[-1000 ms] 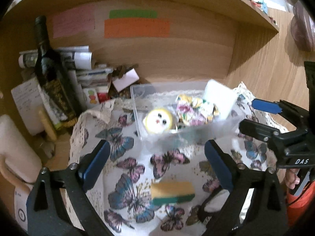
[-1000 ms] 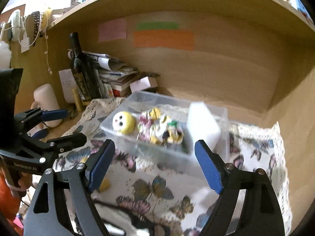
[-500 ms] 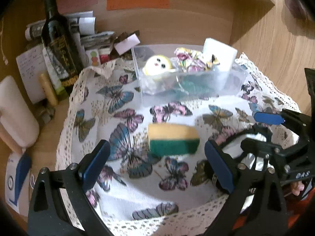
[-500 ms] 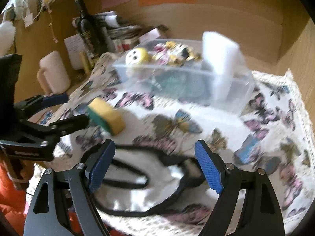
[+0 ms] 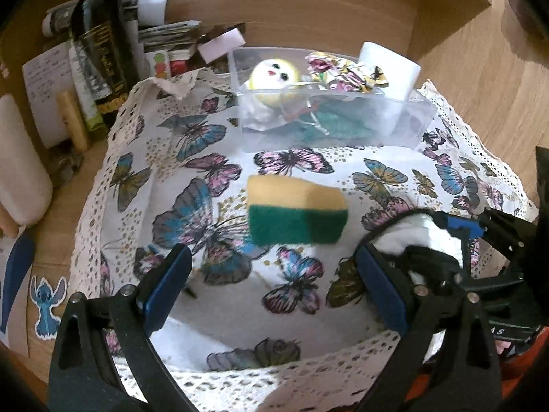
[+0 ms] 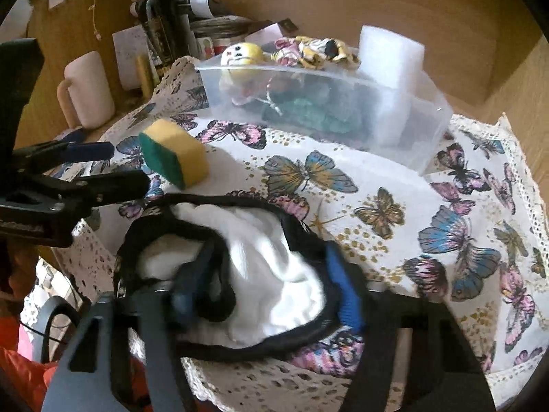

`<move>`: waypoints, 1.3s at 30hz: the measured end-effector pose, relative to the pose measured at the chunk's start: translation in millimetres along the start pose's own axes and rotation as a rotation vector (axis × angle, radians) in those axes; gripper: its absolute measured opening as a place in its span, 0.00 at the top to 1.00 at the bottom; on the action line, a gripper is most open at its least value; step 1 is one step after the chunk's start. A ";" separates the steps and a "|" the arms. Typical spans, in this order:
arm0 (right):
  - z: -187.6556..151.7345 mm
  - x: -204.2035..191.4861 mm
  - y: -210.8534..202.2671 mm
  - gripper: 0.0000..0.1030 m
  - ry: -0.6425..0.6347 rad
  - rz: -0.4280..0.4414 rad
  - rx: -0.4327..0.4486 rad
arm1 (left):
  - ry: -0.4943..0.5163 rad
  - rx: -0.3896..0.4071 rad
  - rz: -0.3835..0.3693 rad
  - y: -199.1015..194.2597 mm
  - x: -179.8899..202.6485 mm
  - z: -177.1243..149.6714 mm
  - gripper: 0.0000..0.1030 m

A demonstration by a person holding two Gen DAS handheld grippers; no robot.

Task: Organize soft objects
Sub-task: 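Grasp the yellow-green sponge with the left tool while the right tool grasps the black chain bag, then drop the sponge into the box with the left tool while the right tool drops the black bag in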

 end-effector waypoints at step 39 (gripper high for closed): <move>117.7 56.3 -106.1 0.89 0.056 -0.118 0.368 | -0.011 0.229 -0.037 -54.1 1.1 95.6 0.37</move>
Point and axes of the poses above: each gripper's, at about its wrist camera, not at the fingertips, and y roughly the way its jaws point, x to its right, z to its top, the point moved 9 cm from there along y, roughly the way its jaws point, and after that the axes turned 12 degrees about -x, right-handed, at the moved point
